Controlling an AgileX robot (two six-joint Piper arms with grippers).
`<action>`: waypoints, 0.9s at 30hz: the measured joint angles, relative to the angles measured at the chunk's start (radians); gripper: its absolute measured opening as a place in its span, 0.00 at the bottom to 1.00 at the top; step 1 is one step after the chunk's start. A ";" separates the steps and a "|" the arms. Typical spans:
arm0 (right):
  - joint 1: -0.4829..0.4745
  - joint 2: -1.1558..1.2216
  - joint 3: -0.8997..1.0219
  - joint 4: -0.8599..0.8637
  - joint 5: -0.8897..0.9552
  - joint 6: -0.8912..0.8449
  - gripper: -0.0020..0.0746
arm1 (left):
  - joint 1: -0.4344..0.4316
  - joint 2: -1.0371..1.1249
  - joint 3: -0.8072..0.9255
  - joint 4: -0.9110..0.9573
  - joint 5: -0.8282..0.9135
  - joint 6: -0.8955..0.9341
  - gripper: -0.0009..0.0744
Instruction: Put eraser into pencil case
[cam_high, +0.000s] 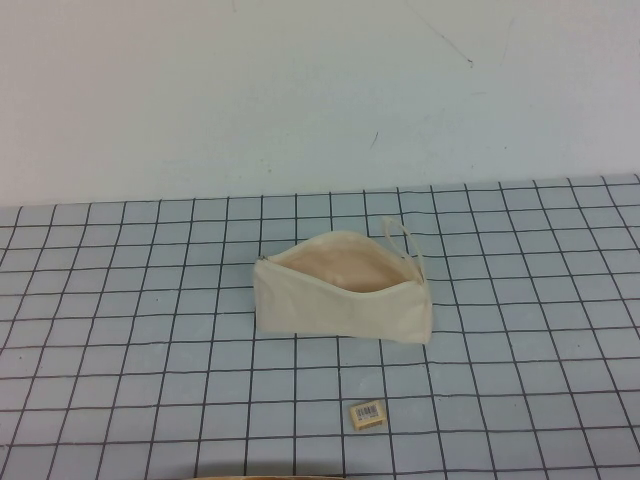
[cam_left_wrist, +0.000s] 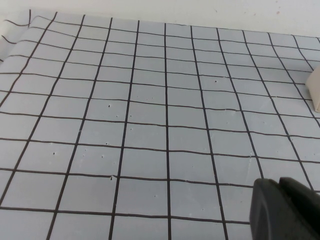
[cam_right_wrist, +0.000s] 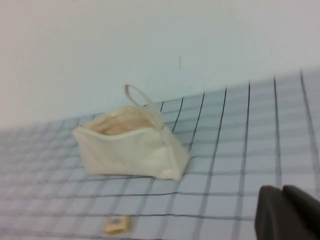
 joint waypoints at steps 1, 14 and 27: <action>0.000 0.020 -0.047 -0.022 0.019 -0.054 0.02 | 0.000 0.000 0.000 0.000 0.000 0.000 0.01; 0.000 0.706 -0.754 -0.330 0.770 -0.649 0.02 | 0.000 0.000 0.000 0.000 0.000 0.000 0.01; 0.265 1.227 -1.137 -0.367 0.850 -0.469 0.02 | 0.000 0.000 0.000 -0.002 0.000 0.000 0.01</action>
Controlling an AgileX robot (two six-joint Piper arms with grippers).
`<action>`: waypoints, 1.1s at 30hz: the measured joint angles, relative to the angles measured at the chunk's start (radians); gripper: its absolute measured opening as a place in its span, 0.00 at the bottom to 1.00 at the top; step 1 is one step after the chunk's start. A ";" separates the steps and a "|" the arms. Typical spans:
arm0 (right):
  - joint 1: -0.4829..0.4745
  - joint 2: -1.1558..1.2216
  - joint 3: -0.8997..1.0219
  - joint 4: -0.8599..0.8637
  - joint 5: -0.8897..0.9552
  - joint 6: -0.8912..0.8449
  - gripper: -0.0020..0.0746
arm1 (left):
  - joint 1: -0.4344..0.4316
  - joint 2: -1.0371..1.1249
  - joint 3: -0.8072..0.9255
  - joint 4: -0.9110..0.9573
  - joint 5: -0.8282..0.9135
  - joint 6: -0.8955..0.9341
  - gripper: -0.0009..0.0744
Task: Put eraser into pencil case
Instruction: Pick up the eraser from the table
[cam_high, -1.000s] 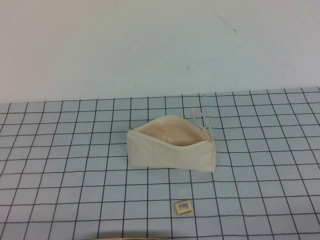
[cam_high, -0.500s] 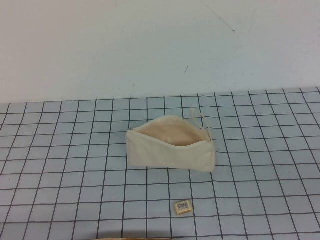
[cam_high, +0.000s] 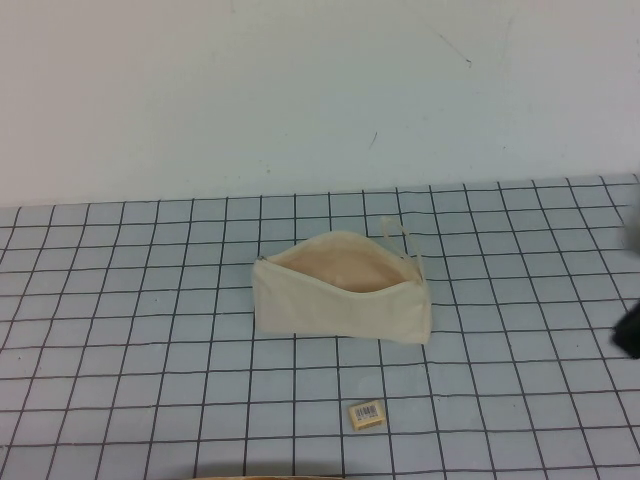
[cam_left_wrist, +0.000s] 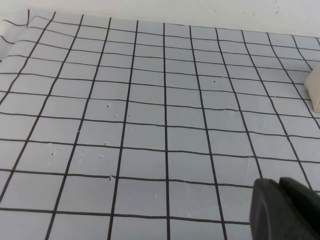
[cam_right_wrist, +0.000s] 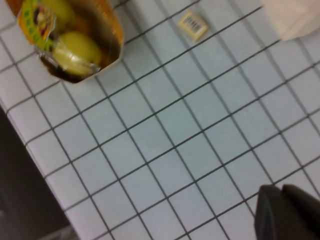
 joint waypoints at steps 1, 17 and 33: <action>0.039 0.032 -0.010 -0.026 0.000 0.030 0.02 | 0.000 0.000 0.000 0.000 0.000 0.000 0.01; 0.514 0.520 -0.171 -0.326 -0.083 0.296 0.02 | 0.000 0.000 0.000 0.000 0.000 0.000 0.01; 0.485 0.724 -0.179 -0.344 -0.423 0.834 0.10 | 0.000 0.000 0.000 0.000 0.000 0.000 0.01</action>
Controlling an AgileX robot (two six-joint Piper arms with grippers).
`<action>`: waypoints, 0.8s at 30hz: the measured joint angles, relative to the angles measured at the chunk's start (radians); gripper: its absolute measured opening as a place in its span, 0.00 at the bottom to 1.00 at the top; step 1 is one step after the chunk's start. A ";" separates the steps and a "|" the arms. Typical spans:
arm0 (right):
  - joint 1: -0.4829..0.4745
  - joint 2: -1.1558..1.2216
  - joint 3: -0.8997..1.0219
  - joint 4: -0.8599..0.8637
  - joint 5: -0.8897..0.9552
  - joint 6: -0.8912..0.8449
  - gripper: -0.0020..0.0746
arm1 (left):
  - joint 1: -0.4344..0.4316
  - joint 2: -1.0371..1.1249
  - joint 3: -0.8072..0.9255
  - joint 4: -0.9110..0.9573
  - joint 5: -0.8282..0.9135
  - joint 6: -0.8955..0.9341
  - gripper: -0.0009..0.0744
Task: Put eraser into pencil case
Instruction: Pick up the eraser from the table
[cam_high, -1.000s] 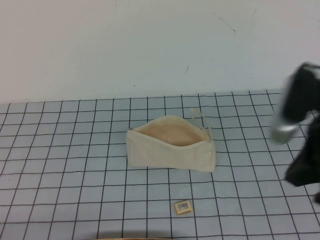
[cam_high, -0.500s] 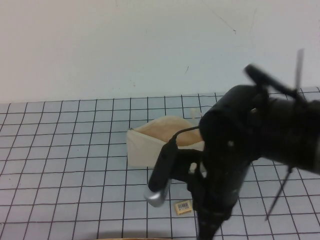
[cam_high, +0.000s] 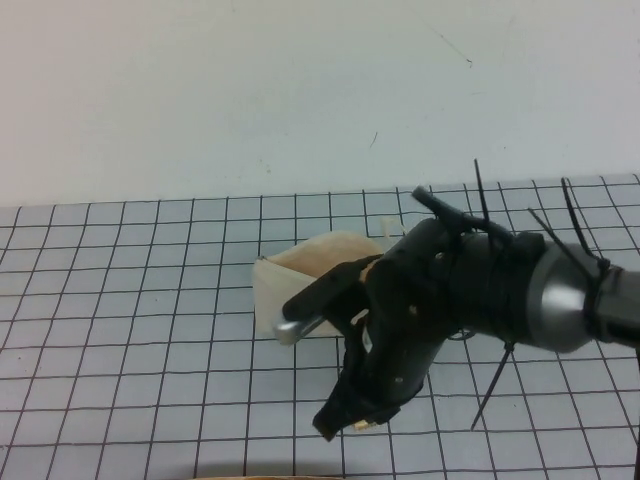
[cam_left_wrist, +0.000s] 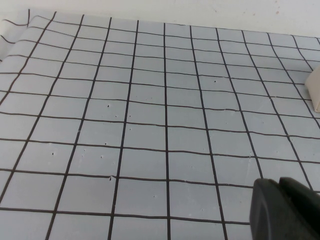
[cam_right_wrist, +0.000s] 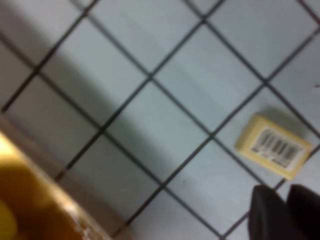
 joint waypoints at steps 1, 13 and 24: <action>-0.011 0.002 0.000 0.012 -0.003 0.007 0.14 | 0.000 0.000 0.000 0.000 0.000 0.000 0.01; -0.067 0.038 0.000 0.136 -0.083 0.038 0.56 | 0.000 0.000 0.000 -0.002 0.000 0.000 0.01; -0.067 0.104 -0.002 0.146 -0.095 0.038 0.56 | 0.000 0.000 0.000 -0.002 0.000 0.000 0.01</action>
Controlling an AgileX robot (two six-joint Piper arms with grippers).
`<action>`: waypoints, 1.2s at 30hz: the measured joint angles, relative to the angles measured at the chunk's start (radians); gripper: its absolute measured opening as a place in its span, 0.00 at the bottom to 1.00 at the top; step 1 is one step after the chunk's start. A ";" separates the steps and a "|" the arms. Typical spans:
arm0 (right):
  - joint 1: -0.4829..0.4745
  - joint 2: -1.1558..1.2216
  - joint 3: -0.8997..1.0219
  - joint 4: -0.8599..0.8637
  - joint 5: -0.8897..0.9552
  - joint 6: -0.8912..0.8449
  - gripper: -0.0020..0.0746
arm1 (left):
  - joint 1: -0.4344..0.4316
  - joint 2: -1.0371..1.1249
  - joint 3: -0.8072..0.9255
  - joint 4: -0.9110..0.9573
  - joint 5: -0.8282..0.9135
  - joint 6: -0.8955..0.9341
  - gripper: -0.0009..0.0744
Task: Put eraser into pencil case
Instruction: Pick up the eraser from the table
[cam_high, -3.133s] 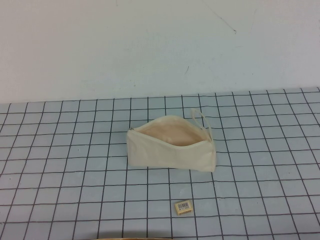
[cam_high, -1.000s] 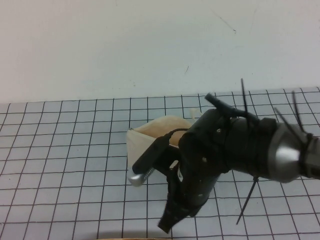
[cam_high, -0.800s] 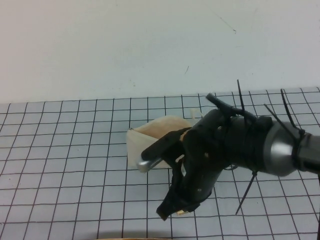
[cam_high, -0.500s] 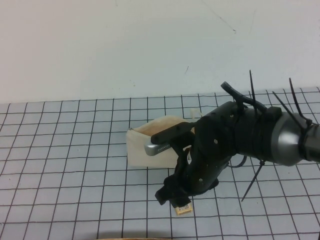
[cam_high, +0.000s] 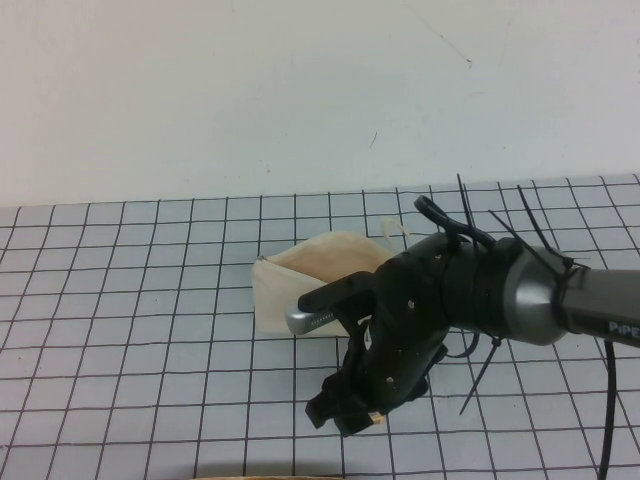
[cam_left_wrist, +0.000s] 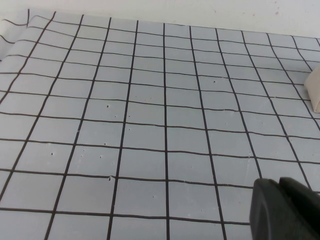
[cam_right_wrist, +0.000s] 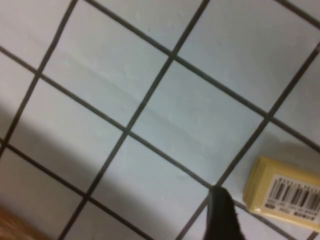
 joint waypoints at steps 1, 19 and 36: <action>0.000 0.002 -0.002 -0.002 -0.001 0.000 0.56 | 0.000 0.000 0.000 0.000 0.000 0.000 0.01; 0.000 0.026 -0.045 -0.039 -0.010 0.007 0.51 | 0.000 0.000 0.000 0.000 0.000 0.000 0.01; 0.000 0.044 -0.149 -0.070 0.093 0.003 0.54 | 0.000 0.000 0.000 0.000 0.000 0.000 0.01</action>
